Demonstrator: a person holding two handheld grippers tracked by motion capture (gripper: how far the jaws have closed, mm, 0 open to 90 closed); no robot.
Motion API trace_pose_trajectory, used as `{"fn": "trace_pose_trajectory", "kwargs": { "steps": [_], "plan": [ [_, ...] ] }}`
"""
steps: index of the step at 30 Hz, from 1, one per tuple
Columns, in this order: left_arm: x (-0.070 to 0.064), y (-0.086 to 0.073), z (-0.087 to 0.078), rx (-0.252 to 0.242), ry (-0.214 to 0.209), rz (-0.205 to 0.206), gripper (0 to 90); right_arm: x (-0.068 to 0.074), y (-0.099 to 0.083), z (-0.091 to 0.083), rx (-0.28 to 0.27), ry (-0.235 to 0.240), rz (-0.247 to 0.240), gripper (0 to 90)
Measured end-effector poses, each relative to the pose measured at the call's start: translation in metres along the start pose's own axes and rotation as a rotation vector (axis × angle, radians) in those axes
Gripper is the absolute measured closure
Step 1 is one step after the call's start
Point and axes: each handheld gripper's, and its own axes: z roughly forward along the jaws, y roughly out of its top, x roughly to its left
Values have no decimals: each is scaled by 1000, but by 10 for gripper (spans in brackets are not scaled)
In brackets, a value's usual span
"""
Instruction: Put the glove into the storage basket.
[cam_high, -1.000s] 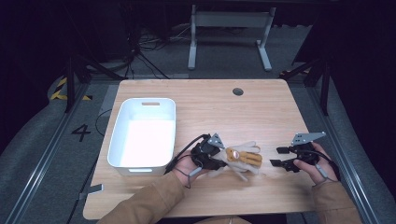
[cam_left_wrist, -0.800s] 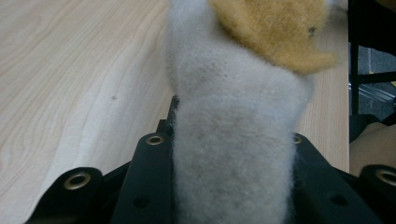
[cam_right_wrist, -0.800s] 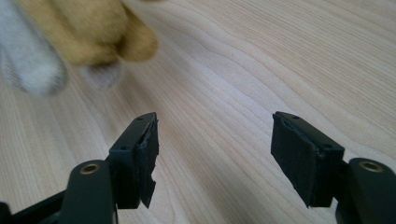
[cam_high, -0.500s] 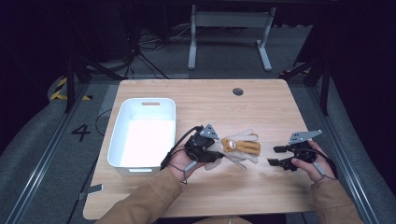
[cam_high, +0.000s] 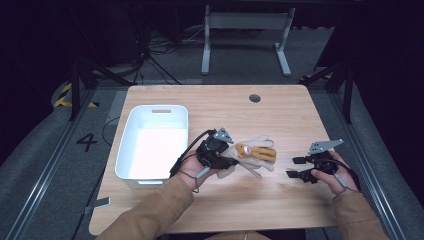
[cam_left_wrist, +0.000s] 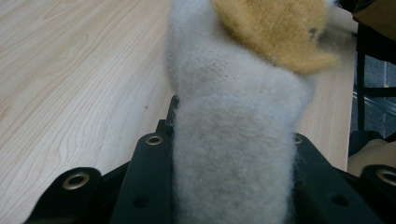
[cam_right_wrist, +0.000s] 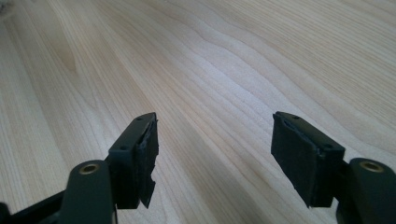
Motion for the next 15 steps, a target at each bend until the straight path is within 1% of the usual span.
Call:
{"fn": "trace_pose_trajectory", "kwargs": {
  "steps": [4,5,6,7,11,12,13,14,15],
  "plan": [
    [2,8,-7,27,32,-16,705,-2,2,1,17,-4,-8,330],
    [3,12,-10,37,44,-37,704,-3,4,1,18,-7,-16,334],
    [3,12,-10,37,44,-37,704,-4,6,0,21,-9,-17,333],
    [4,14,-12,41,53,-40,704,-4,7,0,22,-14,-23,334],
    [7,21,-18,50,83,-71,705,-8,10,1,24,-21,-16,337],
    [8,24,-21,51,95,-94,705,-9,11,1,25,-26,-14,337],
    [8,24,-21,51,95,-94,705,-9,11,1,25,-26,-14,337],
    [9,28,-24,52,117,-108,705,-11,12,3,32,-33,-5,338],
    [9,28,-24,52,117,-108,705,-11,13,5,36,-33,-5,338]
  ]
}}
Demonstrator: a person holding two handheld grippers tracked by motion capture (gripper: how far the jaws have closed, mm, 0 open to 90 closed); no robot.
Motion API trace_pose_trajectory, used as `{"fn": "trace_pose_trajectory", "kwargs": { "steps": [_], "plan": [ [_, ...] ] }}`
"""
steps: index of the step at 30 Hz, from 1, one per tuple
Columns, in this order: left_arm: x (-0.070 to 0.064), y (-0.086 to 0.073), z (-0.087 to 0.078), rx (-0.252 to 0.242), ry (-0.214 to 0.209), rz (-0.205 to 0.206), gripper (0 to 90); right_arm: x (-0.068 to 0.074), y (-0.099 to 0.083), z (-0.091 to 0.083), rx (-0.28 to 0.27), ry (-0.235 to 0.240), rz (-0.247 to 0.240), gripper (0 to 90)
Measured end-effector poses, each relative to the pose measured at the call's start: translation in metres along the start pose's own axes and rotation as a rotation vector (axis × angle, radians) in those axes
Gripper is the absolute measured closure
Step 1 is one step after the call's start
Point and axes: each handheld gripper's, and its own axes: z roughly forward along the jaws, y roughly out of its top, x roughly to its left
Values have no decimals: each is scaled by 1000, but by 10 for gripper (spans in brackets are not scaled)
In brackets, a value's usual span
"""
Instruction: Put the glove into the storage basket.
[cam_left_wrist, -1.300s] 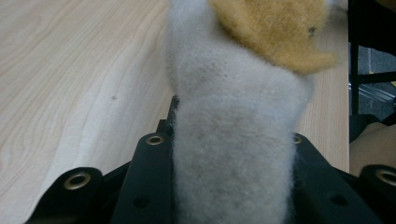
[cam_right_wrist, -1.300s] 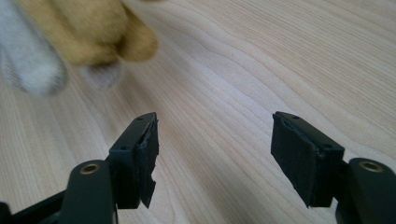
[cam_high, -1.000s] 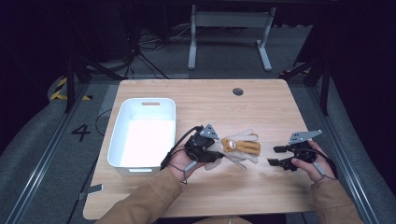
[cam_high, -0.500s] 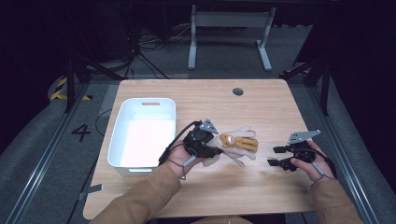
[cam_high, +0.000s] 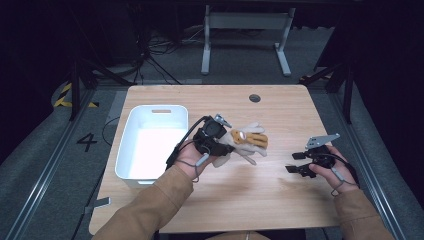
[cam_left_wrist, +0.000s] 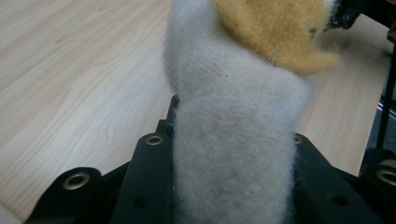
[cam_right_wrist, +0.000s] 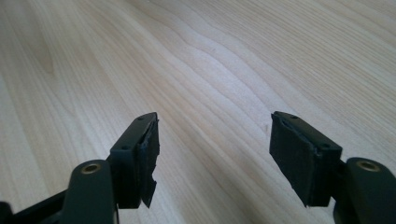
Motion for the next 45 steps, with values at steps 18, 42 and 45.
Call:
{"fn": "trace_pose_trajectory", "kwargs": {
  "steps": [18,42,45],
  "plan": [
    [-3,24,-26,94,158,-136,701,-18,17,-2,29,-36,38,345],
    [26,6,-83,115,291,-288,702,-15,47,7,-9,-3,-25,336],
    [29,6,-89,118,305,-313,702,-14,47,7,-18,-5,-33,336]
  ]
}}
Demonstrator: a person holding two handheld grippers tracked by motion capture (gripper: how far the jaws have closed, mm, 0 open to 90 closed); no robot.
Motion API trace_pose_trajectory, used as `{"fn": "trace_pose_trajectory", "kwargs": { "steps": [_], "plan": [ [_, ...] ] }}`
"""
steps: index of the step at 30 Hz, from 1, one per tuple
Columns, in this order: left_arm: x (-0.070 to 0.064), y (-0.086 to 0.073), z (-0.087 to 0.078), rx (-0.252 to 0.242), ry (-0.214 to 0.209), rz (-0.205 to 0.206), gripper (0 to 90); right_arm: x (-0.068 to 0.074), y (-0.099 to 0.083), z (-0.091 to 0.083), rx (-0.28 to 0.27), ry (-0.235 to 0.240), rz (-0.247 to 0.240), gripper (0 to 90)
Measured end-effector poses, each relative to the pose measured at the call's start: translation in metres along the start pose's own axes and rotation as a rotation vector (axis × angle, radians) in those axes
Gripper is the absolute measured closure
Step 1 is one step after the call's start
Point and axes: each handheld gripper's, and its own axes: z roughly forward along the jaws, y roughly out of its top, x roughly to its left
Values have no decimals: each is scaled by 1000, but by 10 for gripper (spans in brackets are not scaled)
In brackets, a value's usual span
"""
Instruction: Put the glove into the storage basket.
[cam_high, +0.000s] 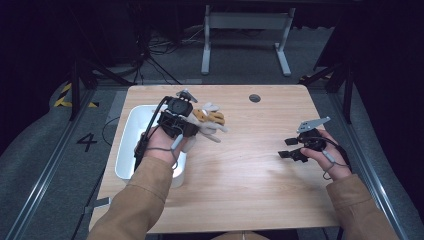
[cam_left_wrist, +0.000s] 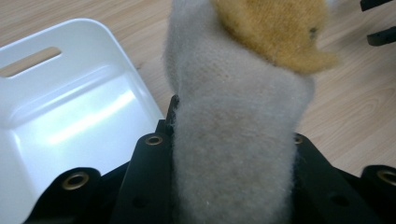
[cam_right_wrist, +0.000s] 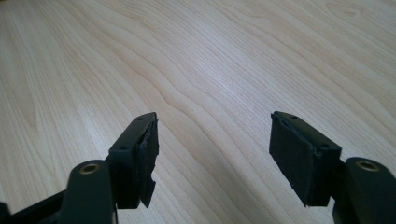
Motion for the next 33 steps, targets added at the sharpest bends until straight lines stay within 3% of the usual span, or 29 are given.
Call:
{"fn": "trace_pose_trajectory", "kwargs": {
  "steps": [2,9,14,16,20,25,27,33],
  "plan": [
    [7,2,-3,8,30,-21,702,0,0,-1,-8,-3,-5,336],
    [24,3,-9,-2,74,-86,704,0,-5,-4,-10,-7,5,334],
    [32,4,-10,-6,90,-127,704,2,-11,-6,-5,-15,12,333],
    [36,5,-9,-5,92,-163,704,3,-12,-7,-10,-17,13,332],
    [42,5,-7,8,101,-180,704,3,-13,-9,-15,-18,13,330],
    [57,2,-11,2,120,-251,704,5,-14,-11,-14,-19,4,330],
    [59,1,-11,6,130,-250,704,5,-14,-11,-13,-19,5,329],
    [70,-1,-12,20,130,-299,704,10,-11,-8,-9,-12,-15,323]
  ]
}}
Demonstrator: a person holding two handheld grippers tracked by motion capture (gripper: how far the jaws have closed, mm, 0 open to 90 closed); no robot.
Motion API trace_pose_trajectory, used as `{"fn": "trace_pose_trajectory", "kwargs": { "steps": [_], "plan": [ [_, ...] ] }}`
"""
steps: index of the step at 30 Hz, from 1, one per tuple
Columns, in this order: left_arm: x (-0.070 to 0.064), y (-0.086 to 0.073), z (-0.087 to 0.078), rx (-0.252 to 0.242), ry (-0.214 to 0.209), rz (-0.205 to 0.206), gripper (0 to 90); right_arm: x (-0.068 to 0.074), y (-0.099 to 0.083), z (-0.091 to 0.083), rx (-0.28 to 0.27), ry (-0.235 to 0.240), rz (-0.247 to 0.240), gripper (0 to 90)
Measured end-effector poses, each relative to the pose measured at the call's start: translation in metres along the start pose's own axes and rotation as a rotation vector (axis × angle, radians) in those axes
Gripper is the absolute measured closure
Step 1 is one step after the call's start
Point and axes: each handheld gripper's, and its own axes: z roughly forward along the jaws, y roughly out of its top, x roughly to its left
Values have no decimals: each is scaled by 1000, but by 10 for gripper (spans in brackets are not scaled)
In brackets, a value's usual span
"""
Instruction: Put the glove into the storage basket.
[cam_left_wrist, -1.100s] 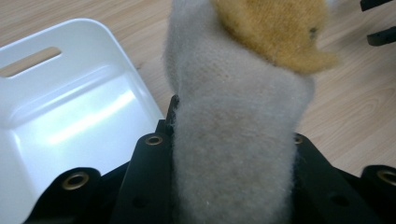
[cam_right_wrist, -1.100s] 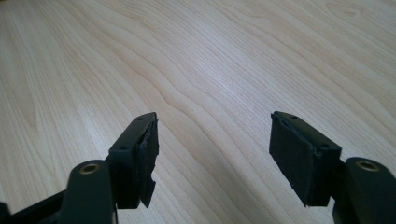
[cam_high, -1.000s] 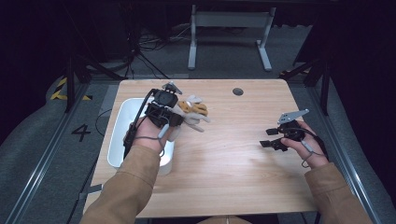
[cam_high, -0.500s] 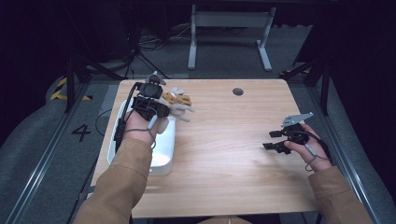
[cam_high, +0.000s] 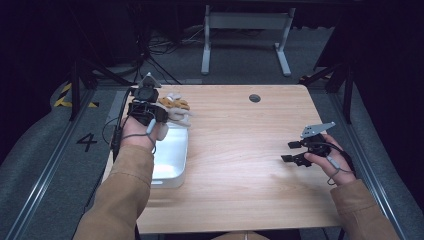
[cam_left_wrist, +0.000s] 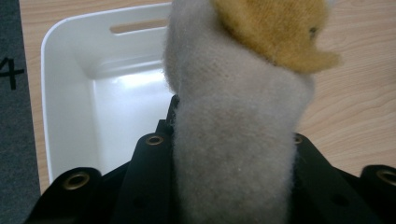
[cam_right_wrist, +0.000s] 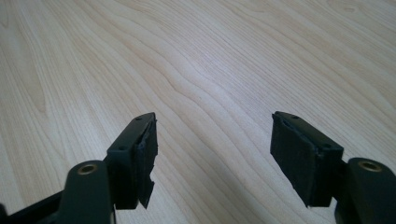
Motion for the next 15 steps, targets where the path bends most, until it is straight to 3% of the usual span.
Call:
{"fn": "trace_pose_trajectory", "kwargs": {
  "steps": [4,14,15],
  "plan": [
    [2,1,1,16,-23,-22,704,2,0,1,9,3,-4,319],
    [7,2,8,25,9,-60,702,3,1,1,10,-4,-13,319],
    [9,1,9,12,14,-82,702,4,1,2,14,-8,-17,318]
  ]
}}
